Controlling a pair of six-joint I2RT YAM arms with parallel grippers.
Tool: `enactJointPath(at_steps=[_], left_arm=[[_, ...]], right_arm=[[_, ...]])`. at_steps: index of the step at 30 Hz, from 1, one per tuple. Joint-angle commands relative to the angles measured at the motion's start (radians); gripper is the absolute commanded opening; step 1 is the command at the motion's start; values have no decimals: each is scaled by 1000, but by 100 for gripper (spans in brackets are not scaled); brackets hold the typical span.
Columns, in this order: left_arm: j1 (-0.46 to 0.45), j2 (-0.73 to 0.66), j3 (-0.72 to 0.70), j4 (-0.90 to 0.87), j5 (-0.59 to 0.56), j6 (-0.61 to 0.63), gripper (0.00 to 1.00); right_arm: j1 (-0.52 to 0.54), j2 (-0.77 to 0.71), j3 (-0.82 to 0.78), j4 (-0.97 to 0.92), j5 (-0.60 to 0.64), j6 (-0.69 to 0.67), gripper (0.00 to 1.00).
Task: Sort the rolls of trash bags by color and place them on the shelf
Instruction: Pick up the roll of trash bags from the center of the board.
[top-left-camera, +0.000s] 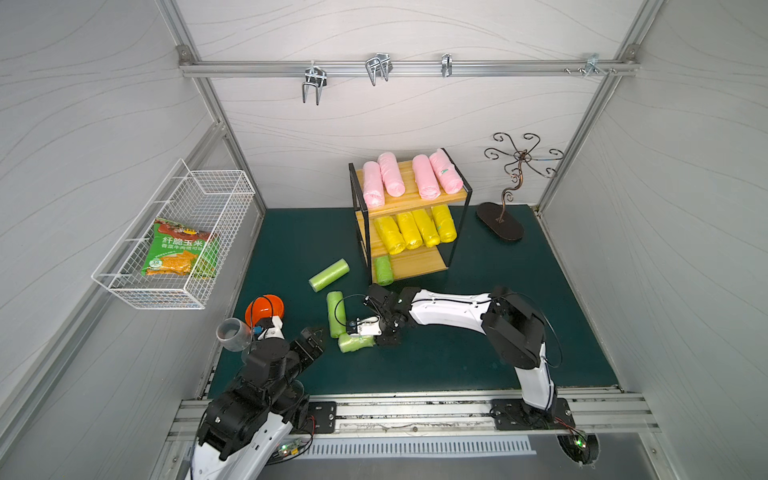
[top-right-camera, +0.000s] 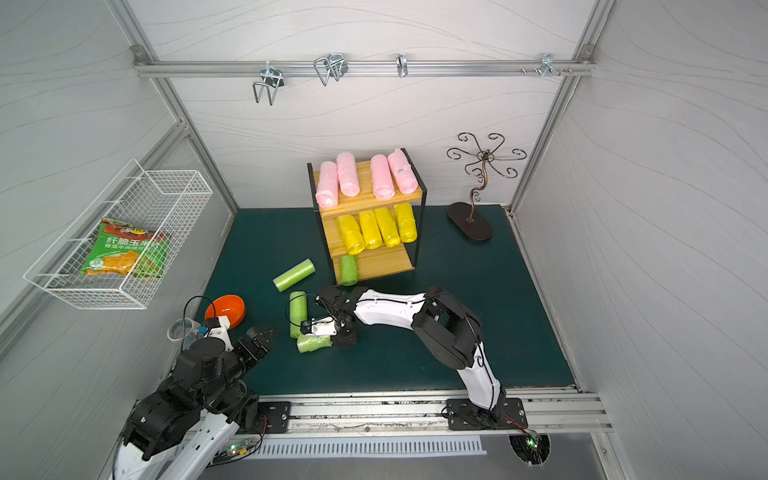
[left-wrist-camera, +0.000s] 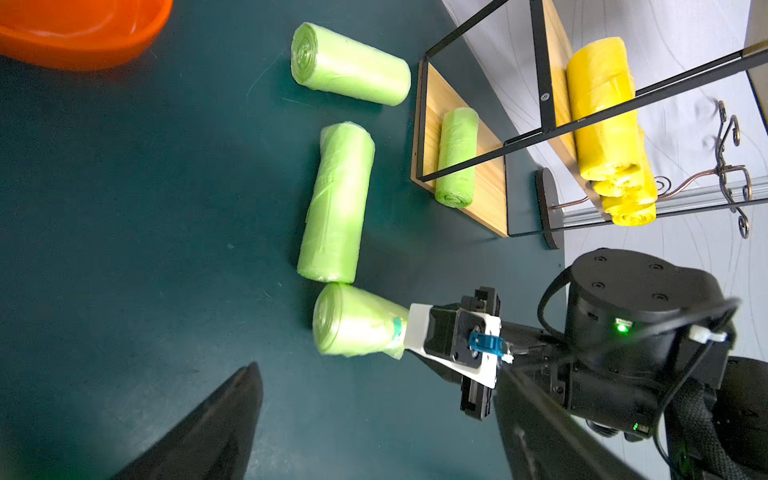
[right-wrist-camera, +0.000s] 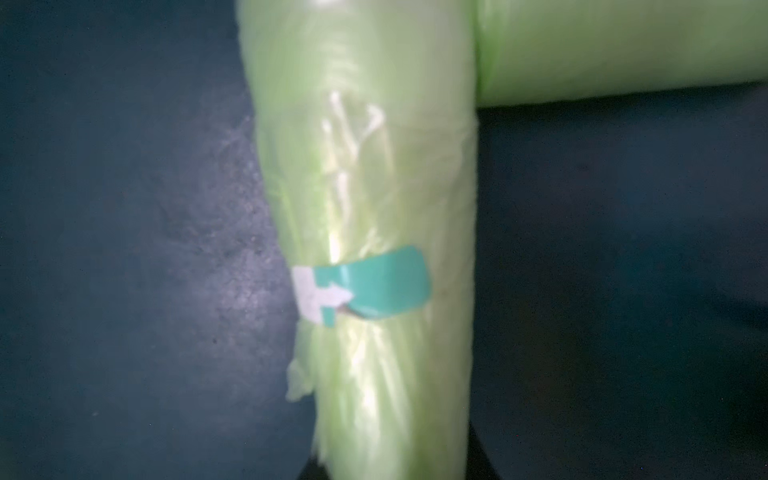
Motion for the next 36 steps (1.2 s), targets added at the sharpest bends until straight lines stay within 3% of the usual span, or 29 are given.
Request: enactJointPath(at_steps=[1, 10, 16, 24, 31, 36], left_arm=[[-5, -11, 25, 34, -17, 3, 92], [-5, -5, 26, 35, -20, 6, 92], [-5, -7, 26, 36, -18, 5, 92], [-5, -9, 23, 38, -13, 5, 91], [-5, -13, 22, 36, -9, 3, 91], [-5, -14, 22, 35, -8, 1, 91]], right_arm=[[-31, -31, -2, -64, -34, 101, 0], [-119, -188, -16, -85, -175, 467, 0], [-148, -334, -214, 114, -291, 681, 0], [-239, -447, -437, 347, -173, 991, 0], [-307, -385, -386, 342, 2, 1152, 0], [-387, -323, -346, 394, 3, 1232, 0]])
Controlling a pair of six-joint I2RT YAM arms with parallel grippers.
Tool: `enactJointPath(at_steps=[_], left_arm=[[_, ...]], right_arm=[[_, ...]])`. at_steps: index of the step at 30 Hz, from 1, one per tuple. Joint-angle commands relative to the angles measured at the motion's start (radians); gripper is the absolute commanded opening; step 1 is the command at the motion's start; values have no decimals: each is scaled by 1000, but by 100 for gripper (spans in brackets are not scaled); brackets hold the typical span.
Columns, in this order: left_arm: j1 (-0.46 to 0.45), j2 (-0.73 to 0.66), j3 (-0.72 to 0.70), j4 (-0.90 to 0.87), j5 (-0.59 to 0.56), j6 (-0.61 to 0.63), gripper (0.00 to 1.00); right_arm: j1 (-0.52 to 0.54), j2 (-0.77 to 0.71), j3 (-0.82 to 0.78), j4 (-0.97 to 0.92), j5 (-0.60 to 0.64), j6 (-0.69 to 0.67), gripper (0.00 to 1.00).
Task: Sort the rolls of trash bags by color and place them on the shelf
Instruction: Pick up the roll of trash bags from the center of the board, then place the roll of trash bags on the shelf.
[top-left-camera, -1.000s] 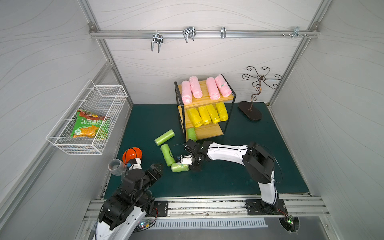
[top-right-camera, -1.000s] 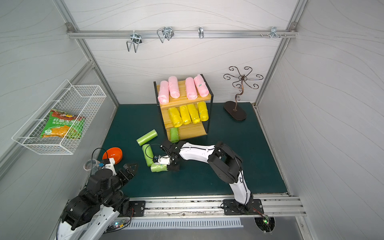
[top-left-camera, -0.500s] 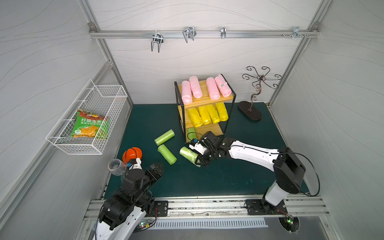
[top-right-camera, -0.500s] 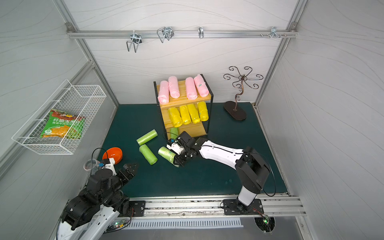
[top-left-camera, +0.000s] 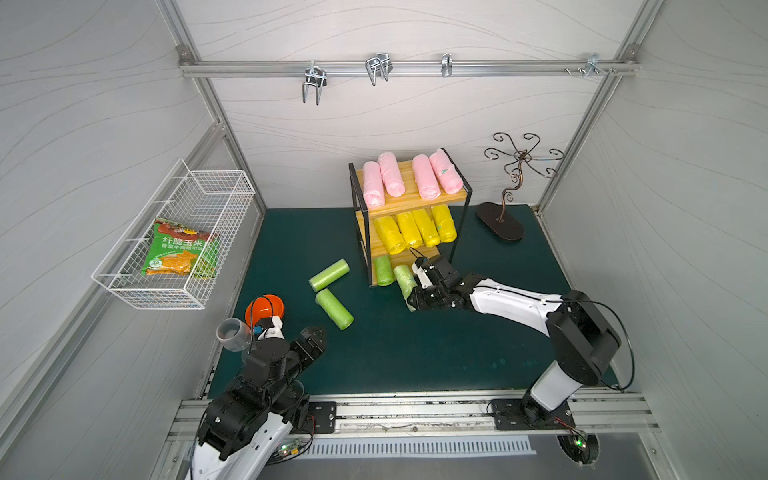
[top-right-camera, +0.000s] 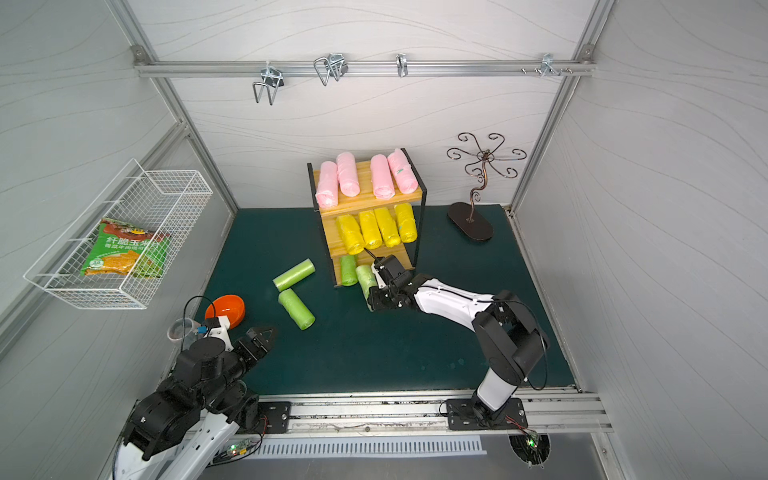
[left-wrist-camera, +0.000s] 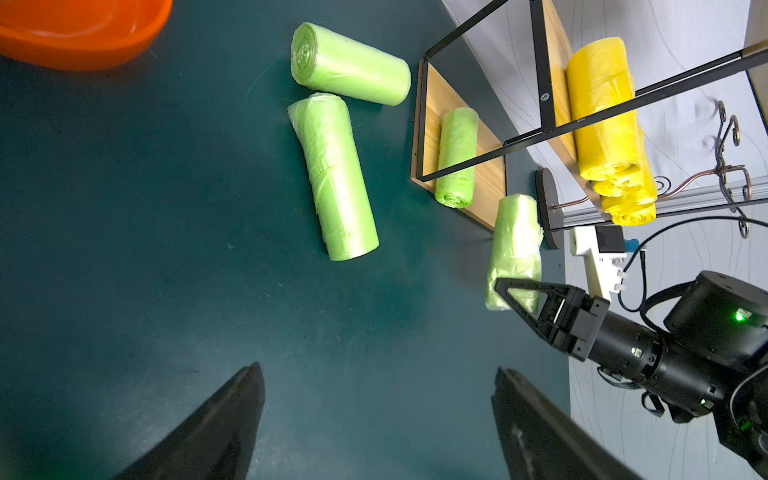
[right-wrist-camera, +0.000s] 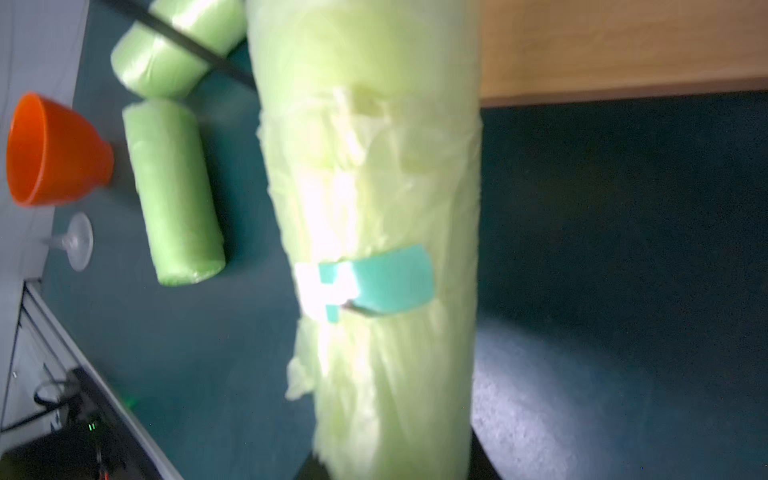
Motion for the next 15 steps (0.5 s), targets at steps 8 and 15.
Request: enactJointPath(at_steps=[8, 15], left_arm=[[-5, -13, 19, 36, -8, 1, 91], [-5, -9, 16, 41, -7, 4, 91]], right_arm=[[-86, 75, 17, 215, 21, 213, 0], [-96, 96, -145, 549, -93, 380, 0]])
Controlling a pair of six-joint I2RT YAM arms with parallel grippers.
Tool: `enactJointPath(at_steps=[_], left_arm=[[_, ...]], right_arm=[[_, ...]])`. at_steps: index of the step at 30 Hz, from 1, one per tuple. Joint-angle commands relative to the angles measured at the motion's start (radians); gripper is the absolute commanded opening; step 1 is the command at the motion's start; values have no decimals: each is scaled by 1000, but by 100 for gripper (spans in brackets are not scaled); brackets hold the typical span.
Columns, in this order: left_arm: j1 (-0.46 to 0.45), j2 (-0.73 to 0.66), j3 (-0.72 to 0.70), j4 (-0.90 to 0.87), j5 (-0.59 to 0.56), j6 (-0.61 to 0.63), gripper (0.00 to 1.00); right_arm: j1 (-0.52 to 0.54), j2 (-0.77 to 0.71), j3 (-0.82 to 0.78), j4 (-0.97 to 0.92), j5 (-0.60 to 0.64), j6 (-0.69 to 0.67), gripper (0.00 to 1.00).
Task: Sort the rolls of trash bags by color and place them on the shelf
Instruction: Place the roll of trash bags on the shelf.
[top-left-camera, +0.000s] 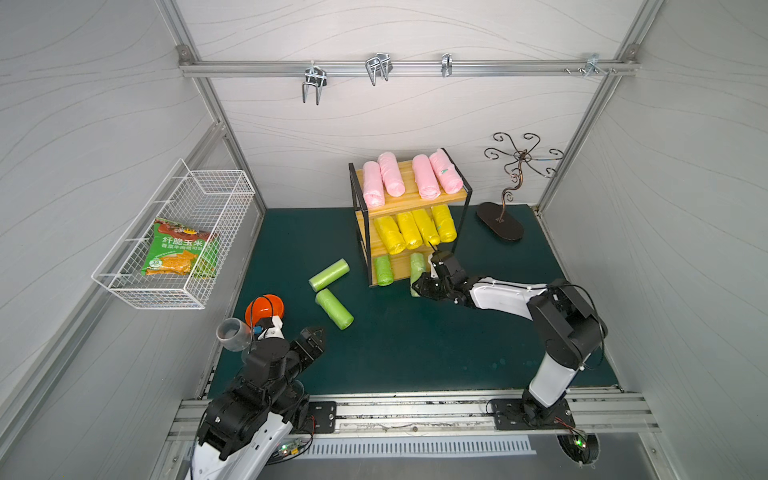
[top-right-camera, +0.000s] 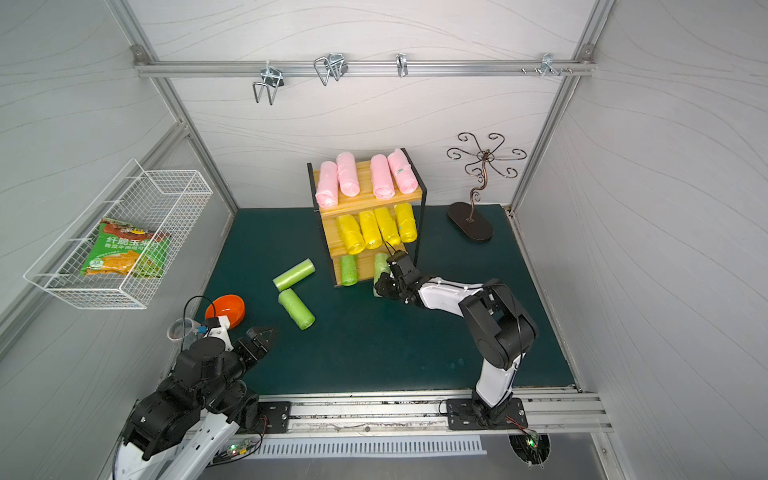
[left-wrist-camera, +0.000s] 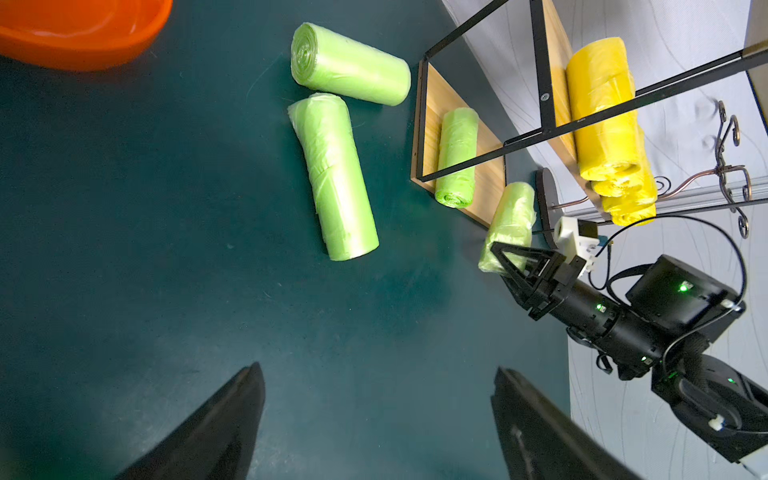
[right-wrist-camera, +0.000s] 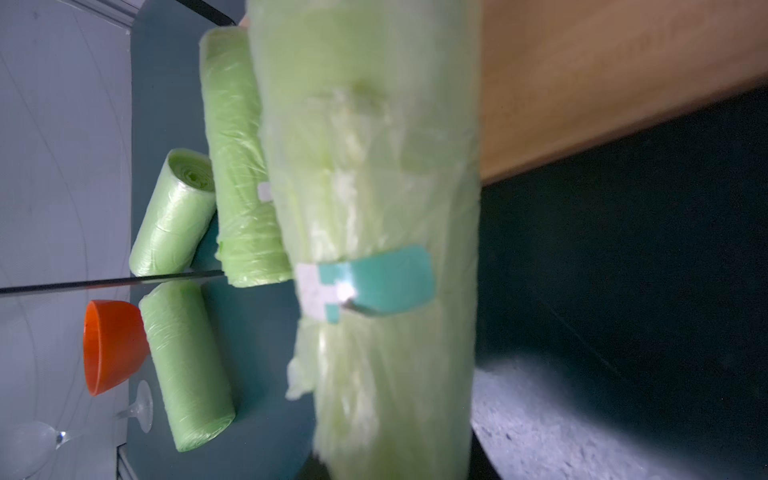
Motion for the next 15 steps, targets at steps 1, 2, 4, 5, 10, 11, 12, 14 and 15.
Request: enactJointPath(at_steps=[1, 2, 4, 5, 10, 11, 12, 14, 15], left_arm=[[-5, -8, 17, 41, -6, 4, 91], [-5, -6, 17, 41, -6, 4, 91], [-5, -6, 17, 41, -4, 5, 91], [-5, -6, 18, 40, -3, 5, 91], [-5, -8, 17, 41, -5, 4, 91], [-5, -8, 17, 41, -5, 4, 91], [-5, -8, 17, 41, -5, 4, 91], [-5, -8, 17, 41, -5, 4, 91], [-5, -8, 17, 41, -6, 4, 91]], right_arm=[[-12, 31, -29, 262, -98, 111, 0], [-17, 45, -31, 298, -121, 120, 0], [-25, 77, -24, 360, -170, 135, 0], [-30, 91, -18, 383, -189, 137, 0], [-60, 163, 50, 425, -321, 163, 0], [-70, 182, 63, 438, -347, 178, 0], [-79, 200, 72, 462, -371, 196, 0], [-92, 225, 79, 503, -396, 226, 0], [-97, 233, 89, 502, -409, 232, 0]])
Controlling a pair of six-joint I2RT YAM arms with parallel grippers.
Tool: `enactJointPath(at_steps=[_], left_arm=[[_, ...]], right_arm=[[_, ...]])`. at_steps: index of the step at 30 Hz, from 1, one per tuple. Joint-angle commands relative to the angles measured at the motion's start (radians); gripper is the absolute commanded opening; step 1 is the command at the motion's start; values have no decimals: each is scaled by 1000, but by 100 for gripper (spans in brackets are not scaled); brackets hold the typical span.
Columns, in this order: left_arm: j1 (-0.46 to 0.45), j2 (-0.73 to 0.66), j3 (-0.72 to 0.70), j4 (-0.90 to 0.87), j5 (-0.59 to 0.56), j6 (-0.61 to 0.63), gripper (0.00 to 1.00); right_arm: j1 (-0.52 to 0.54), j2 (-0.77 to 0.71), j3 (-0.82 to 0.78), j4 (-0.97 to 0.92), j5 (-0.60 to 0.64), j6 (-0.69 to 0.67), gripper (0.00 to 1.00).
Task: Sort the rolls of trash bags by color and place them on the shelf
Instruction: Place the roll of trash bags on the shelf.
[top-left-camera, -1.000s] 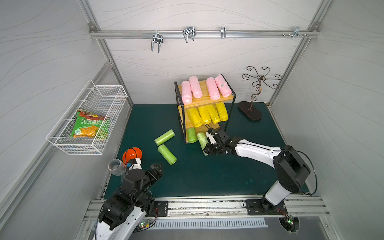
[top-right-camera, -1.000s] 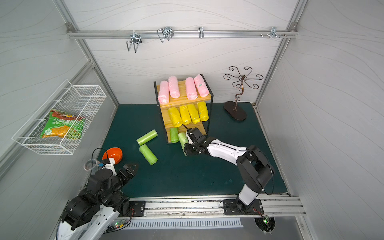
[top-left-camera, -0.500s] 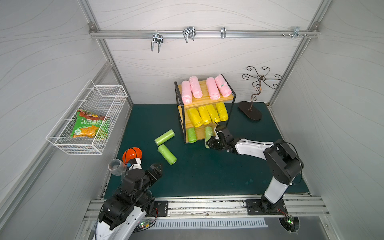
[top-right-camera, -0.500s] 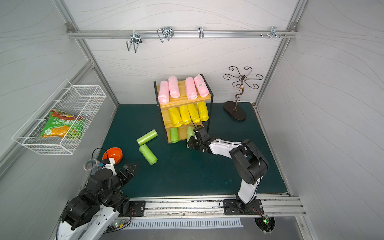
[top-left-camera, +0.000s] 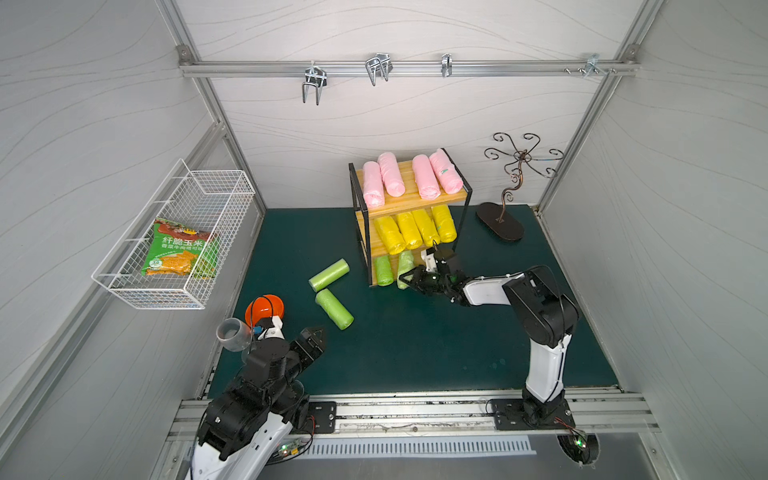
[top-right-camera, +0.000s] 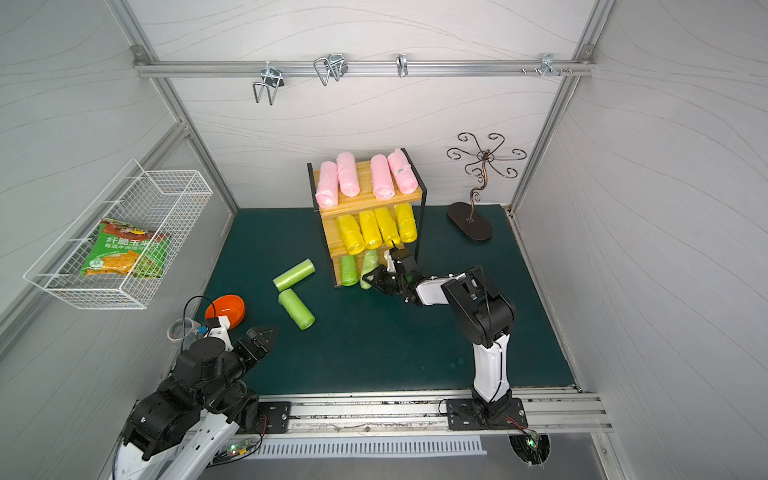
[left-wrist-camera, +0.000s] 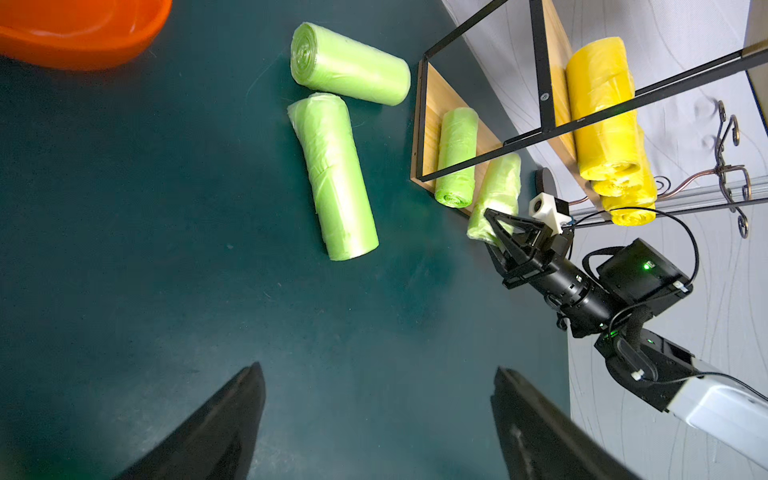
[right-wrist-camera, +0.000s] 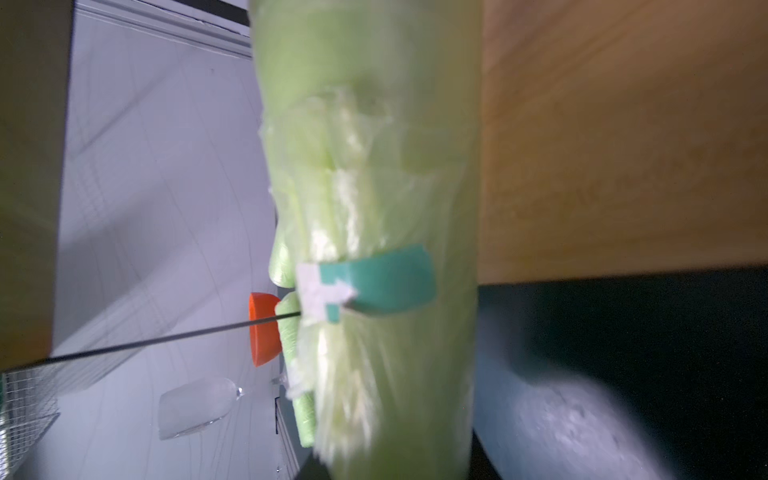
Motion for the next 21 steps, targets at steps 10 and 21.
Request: enactJointPath(at_steps=[10, 21], left_arm=[[-5, -3, 17, 41, -6, 6, 91], [-5, -1, 17, 42, -6, 6, 91]], right_arm=[[-35, 139, 116, 174, -196, 142, 0], [-72, 165, 184, 82, -236, 106, 6]])
